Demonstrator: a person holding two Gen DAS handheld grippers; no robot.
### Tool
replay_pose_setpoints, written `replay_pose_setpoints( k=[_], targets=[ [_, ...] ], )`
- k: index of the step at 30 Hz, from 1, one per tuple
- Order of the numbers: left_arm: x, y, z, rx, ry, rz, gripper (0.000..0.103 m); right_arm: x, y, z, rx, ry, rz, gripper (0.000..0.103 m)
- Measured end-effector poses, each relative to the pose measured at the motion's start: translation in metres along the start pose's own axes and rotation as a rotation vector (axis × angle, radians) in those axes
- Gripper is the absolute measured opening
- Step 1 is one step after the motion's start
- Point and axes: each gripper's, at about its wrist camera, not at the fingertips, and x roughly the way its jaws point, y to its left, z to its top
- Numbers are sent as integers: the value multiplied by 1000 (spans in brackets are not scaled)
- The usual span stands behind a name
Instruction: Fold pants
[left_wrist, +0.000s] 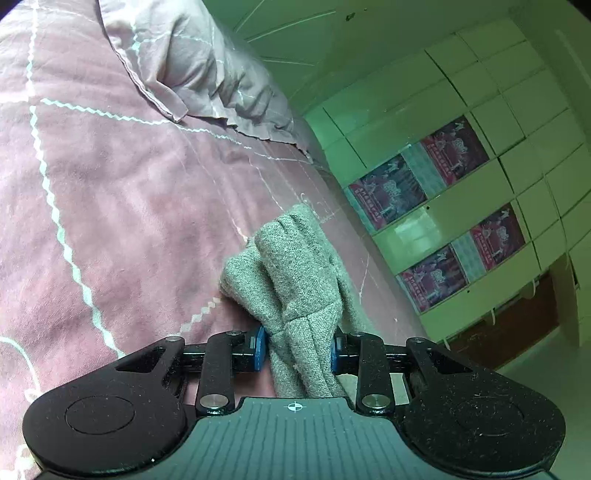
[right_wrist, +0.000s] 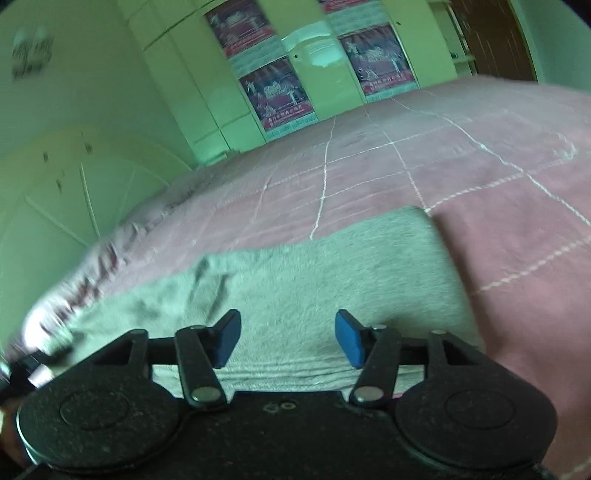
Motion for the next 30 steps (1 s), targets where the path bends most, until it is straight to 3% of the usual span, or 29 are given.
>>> replay_pose_setpoints(
  k=[2, 6, 9, 14, 18, 23, 25, 27, 30],
  targets=[
    [3, -3, 3, 26, 12, 2, 31, 15, 4, -8, 0, 44, -64, 51],
    [1, -23, 10, 108, 0, -23, 31, 22, 4, -9, -43, 79, -54, 54],
    [-8, -59, 13, 200, -36, -68, 31, -6, -25, 2, 182, -20, 42, 54],
    [-20, -147, -9, 388, -54, -188, 31, -40, -82, 6, 435, -121, 39, 58],
    [-11, -227, -54, 548, 20, -323, 31, -63, -115, 4, 543, -177, 55, 58],
    [19, -309, -156, 690, 216, -455, 33, -87, -150, -5, 627, -236, 59, 60],
    [42, -325, -207, 775, 345, -390, 62, -92, -160, -7, 657, -253, 56, 62],
    [47, -328, -244, 880, 394, -269, 63, -93, -167, -6, 693, -264, 54, 62],
    [25, -314, -249, 880, 359, -275, 64, -94, -170, -4, 691, -277, 74, 63]
  ],
)
